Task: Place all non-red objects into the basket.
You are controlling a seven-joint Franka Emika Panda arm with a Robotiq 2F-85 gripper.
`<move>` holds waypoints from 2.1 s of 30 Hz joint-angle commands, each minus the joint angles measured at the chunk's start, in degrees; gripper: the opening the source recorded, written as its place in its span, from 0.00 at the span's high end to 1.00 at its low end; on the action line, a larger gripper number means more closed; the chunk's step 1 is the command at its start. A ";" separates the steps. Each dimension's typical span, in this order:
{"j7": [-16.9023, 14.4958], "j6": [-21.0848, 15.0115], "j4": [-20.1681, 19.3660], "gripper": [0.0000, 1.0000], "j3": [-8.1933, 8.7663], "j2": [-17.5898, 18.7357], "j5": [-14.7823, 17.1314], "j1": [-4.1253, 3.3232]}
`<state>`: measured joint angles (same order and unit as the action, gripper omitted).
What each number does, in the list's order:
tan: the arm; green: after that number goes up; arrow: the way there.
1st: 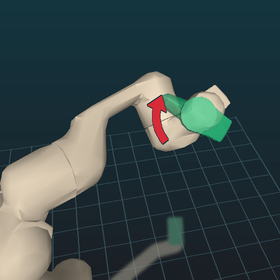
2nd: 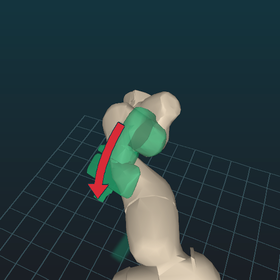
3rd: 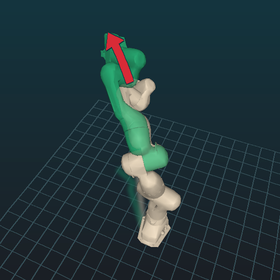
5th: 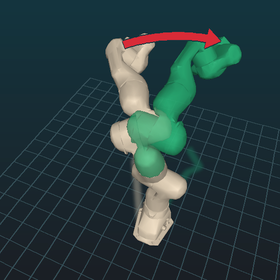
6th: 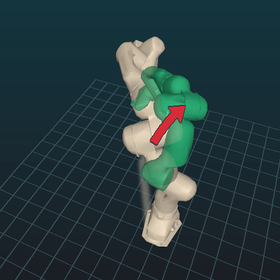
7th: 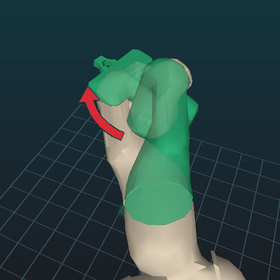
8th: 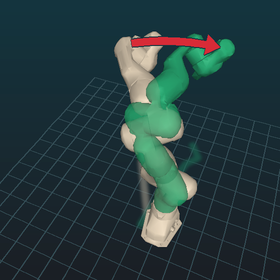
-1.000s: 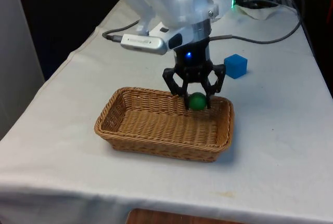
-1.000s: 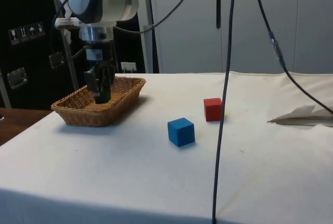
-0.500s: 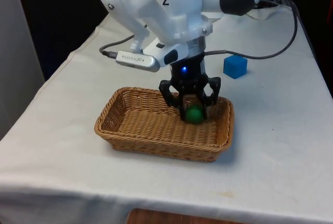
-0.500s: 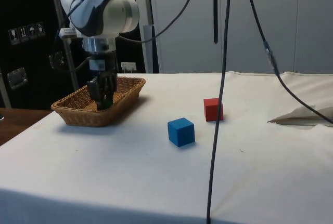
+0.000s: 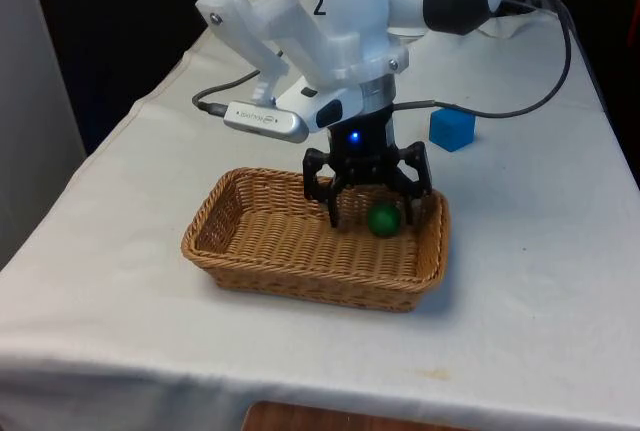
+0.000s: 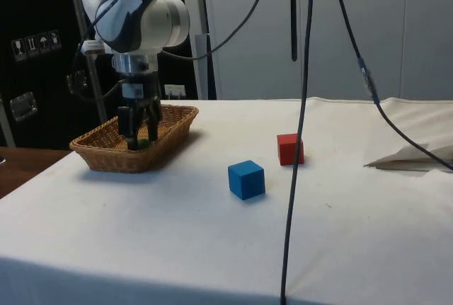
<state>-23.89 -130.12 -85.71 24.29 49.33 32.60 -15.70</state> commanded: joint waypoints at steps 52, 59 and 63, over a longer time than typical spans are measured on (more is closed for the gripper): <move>4.35 8.48 -7.56 0.00 2.46 -16.79 -11.97 -4.18; 7.39 6.02 -10.89 0.00 1.95 -19.60 -15.70 -6.07; 9.05 5.61 -11.12 0.00 1.26 -19.82 -17.25 -6.47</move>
<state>-15.41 -123.76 -96.49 25.15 29.62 15.81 -21.54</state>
